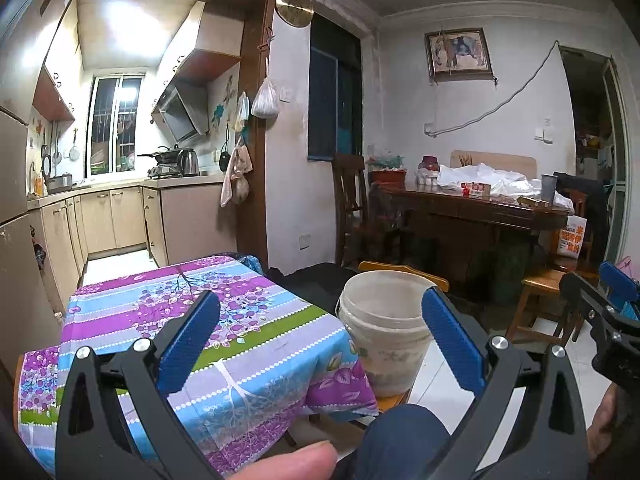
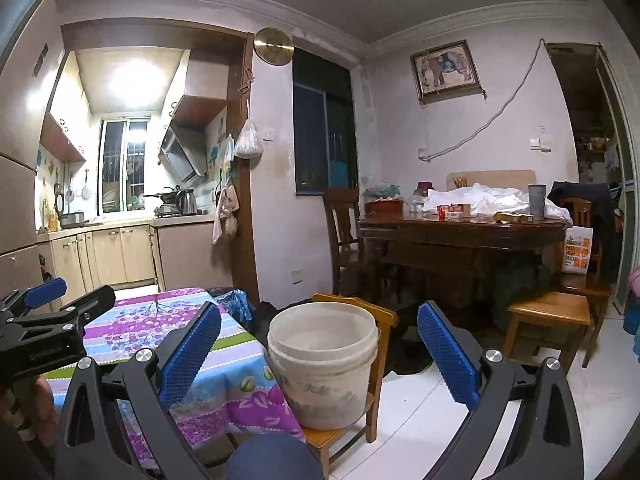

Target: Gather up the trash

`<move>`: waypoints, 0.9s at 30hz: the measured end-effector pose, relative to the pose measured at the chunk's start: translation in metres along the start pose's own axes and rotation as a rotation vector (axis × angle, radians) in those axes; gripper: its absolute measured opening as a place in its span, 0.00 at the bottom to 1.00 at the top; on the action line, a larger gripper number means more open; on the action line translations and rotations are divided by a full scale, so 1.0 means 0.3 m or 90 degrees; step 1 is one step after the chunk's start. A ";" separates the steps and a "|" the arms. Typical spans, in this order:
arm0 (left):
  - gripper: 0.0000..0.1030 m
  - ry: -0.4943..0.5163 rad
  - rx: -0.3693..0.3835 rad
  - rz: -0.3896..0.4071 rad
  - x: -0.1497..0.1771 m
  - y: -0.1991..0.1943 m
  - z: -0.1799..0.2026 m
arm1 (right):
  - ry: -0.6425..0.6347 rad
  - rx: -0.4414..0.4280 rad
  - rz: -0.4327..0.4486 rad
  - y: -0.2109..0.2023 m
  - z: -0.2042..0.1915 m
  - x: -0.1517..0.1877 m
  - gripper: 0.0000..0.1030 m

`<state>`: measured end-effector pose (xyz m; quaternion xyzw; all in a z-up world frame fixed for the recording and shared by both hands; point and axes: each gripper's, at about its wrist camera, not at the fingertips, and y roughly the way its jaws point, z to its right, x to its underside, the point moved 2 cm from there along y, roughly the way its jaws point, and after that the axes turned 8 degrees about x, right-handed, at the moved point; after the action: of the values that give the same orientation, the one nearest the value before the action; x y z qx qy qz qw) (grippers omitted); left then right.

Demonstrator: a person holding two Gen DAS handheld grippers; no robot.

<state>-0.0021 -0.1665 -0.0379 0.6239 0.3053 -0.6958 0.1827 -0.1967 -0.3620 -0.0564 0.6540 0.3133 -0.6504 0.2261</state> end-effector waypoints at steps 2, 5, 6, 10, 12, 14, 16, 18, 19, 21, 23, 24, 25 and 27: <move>0.95 0.002 -0.001 0.000 -0.001 0.000 0.000 | 0.000 -0.001 0.000 0.000 0.001 -0.003 0.95; 0.95 0.003 -0.007 0.007 -0.006 -0.007 0.006 | -0.002 -0.002 0.001 0.007 -0.002 0.003 0.95; 0.95 0.003 -0.008 0.008 -0.009 -0.008 0.007 | -0.002 -0.002 0.000 0.005 -0.002 0.002 0.95; 0.95 0.003 -0.011 0.007 -0.011 -0.007 0.011 | -0.005 -0.005 -0.003 0.010 -0.005 0.007 0.95; 0.95 0.001 -0.010 0.006 -0.012 -0.007 0.011 | -0.007 -0.007 -0.003 0.012 -0.005 0.009 0.95; 0.95 -0.001 -0.009 0.005 -0.011 -0.004 0.009 | -0.007 -0.009 -0.005 0.016 -0.003 0.012 0.95; 0.95 -0.001 -0.010 0.004 -0.011 -0.002 0.006 | -0.008 -0.010 -0.006 0.015 -0.006 0.013 0.95; 0.95 -0.001 -0.010 0.001 -0.010 0.000 0.006 | -0.007 -0.009 -0.006 0.014 -0.007 0.013 0.95; 0.95 0.000 -0.011 0.001 -0.010 0.002 0.004 | -0.007 -0.010 -0.006 0.013 -0.007 0.014 0.95; 0.95 0.003 -0.010 0.002 -0.010 0.001 0.004 | -0.008 -0.010 -0.005 0.013 -0.008 0.012 0.95; 0.95 0.008 -0.012 0.001 -0.011 0.002 0.007 | -0.008 -0.009 -0.005 0.010 -0.010 0.011 0.95; 0.95 0.008 -0.011 0.001 -0.012 0.002 0.007 | -0.009 -0.011 -0.006 0.013 -0.011 0.014 0.95; 0.95 0.007 -0.010 0.001 -0.013 0.002 0.006 | -0.010 -0.012 -0.006 0.017 -0.013 0.016 0.95; 0.95 0.010 -0.013 0.000 -0.012 0.002 0.007 | -0.010 -0.014 -0.007 0.025 -0.013 0.023 0.95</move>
<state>-0.0027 -0.1689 -0.0345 0.6274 0.3136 -0.6878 0.1868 -0.1890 -0.3637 -0.0638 0.6446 0.3218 -0.6535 0.2321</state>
